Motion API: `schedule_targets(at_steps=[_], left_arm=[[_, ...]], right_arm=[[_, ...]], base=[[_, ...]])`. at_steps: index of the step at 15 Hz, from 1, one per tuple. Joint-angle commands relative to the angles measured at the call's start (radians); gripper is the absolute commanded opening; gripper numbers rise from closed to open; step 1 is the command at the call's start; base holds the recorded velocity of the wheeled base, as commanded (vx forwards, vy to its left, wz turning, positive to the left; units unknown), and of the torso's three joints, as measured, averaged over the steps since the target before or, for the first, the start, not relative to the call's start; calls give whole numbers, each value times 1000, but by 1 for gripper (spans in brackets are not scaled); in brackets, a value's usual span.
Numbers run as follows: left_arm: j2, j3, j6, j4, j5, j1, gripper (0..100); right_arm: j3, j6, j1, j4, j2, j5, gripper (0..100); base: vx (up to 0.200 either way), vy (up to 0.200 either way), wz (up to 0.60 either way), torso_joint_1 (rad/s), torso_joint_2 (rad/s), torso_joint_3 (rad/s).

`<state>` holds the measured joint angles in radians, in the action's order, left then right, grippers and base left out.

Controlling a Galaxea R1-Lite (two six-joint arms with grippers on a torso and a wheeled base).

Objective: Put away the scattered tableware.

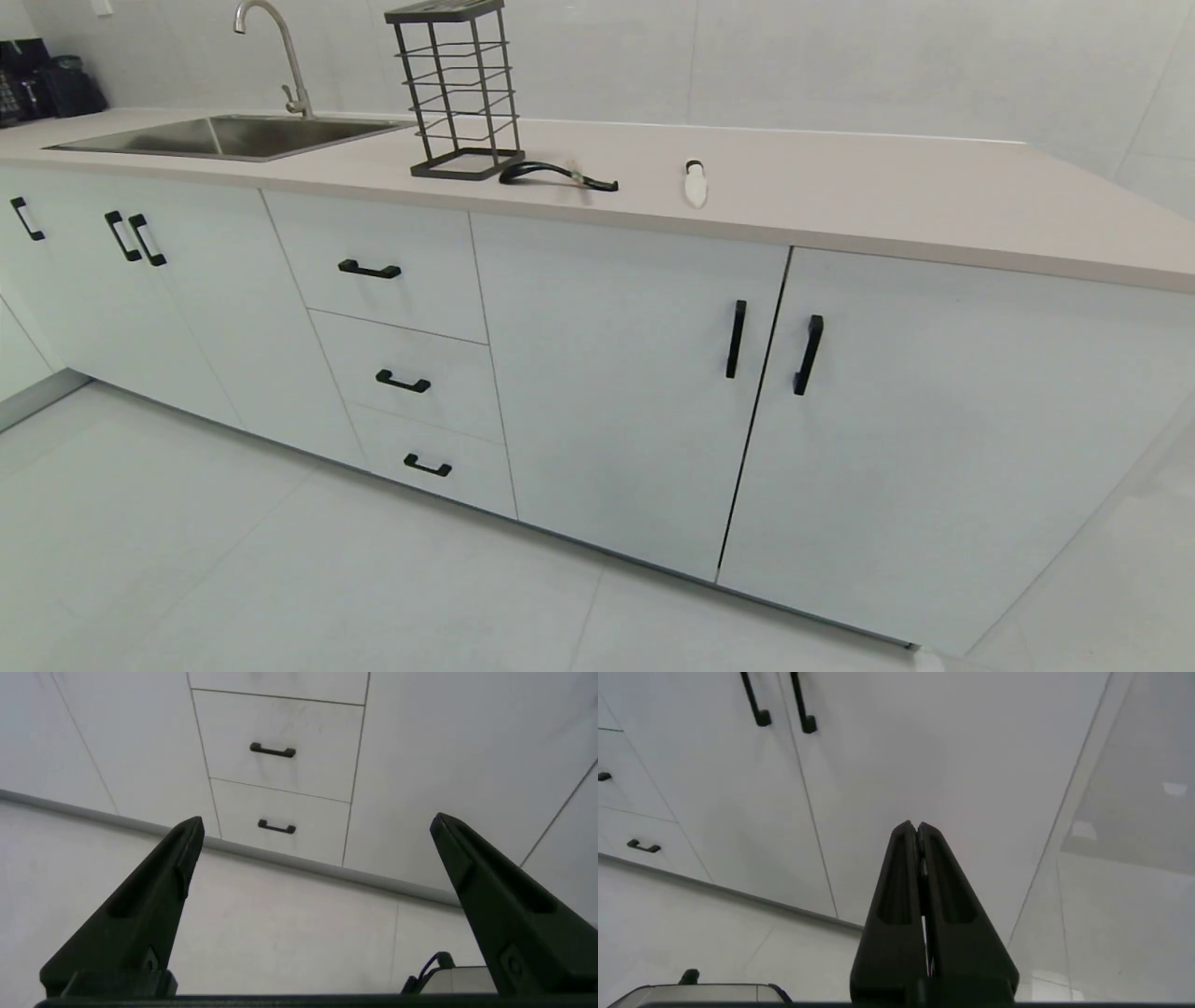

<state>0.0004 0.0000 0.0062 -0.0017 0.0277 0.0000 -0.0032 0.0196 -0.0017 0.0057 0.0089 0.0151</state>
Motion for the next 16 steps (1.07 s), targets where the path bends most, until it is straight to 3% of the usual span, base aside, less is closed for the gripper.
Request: schedule_targets(at_steps=[1, 11, 14, 16], left_arm=[[0, 0, -2, 0, 0, 0, 100], [0, 0, -2, 0, 0, 0, 100], [0, 0, -5, -1, 0, 0, 100], [0, 0, -5, -1, 0, 0, 100]], right_arm=[[0, 0, 0, 0, 3, 0, 0], [0, 0, 0, 0, 3, 0, 0], [0, -1, 0, 0, 3, 0, 0], [0, -1, 0, 0, 3, 0, 0]], base=[[0, 200, 0, 2, 2, 2], [200, 200, 0, 0, 2, 1], [0, 200, 0, 5, 4, 1], [0, 0, 0, 0, 0, 0]])
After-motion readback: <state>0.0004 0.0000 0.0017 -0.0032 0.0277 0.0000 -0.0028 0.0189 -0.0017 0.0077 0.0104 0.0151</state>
